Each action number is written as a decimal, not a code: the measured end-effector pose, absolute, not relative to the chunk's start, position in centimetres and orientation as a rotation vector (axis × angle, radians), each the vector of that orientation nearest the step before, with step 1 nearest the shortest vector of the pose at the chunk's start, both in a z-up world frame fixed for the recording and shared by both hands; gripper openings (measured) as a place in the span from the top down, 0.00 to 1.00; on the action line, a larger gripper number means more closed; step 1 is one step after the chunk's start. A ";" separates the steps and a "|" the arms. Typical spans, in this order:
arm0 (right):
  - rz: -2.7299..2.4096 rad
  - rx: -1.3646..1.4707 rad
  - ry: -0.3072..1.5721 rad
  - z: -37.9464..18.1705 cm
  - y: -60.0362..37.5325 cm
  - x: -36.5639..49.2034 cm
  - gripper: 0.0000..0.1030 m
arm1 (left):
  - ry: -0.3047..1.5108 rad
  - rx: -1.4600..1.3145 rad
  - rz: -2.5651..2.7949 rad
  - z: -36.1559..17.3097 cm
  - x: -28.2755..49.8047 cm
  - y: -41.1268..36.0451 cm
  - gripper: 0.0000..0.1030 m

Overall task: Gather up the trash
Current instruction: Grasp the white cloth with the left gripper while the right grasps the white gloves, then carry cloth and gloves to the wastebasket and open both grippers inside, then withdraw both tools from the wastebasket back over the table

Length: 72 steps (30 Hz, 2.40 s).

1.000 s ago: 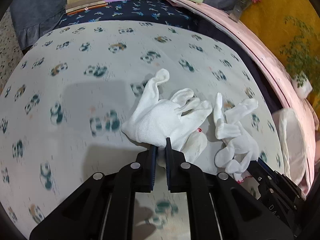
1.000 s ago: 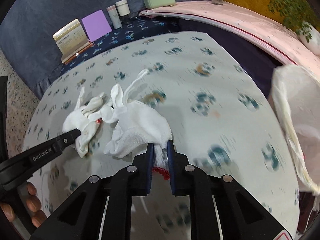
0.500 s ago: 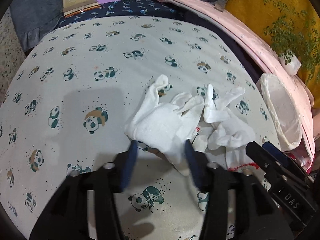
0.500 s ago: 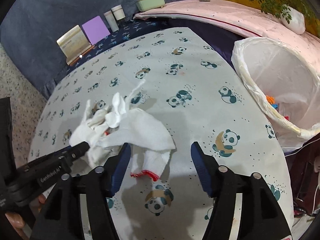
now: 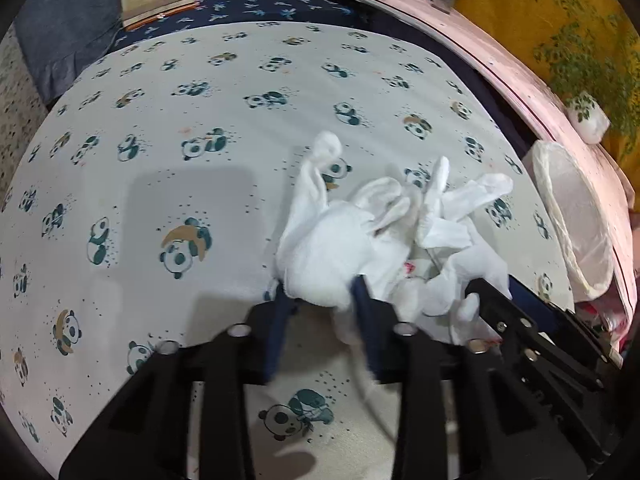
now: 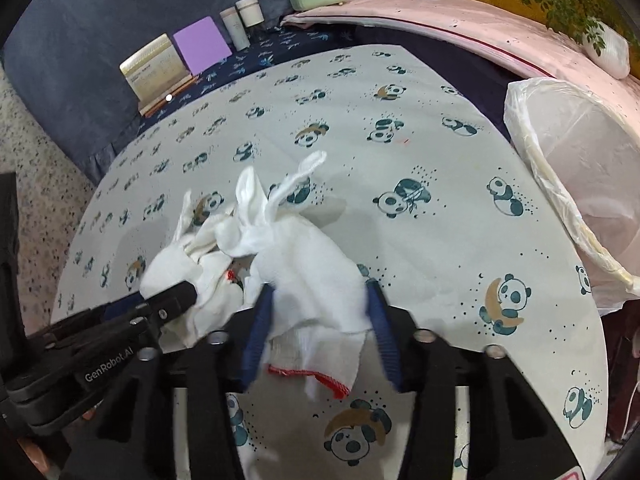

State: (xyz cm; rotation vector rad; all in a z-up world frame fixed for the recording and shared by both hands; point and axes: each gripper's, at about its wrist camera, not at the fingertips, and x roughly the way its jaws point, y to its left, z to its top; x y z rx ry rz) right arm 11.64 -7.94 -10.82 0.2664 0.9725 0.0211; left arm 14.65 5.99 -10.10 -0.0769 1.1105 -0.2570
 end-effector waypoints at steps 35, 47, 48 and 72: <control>-0.323 0.399 0.575 2.0 -25.9 1.0 0.89 | 0.896 0.047 -0.625 1.8 9.4 -11.9 0.93; -0.403 0.449 0.576 0.8 -30.5 0.2 0.89 | 0.914 0.108 -0.689 0.6 10.9 -18.2 0.93; -0.408 0.452 0.577 0.6 -30.8 0.2 0.89 | 0.916 0.112 -0.692 0.4 11.1 -18.6 0.93; -0.459 0.493 0.611 -2.1 -34.7 3.0 0.89 | 0.931 0.112 -0.703 -2.5 14.6 -22.6 0.54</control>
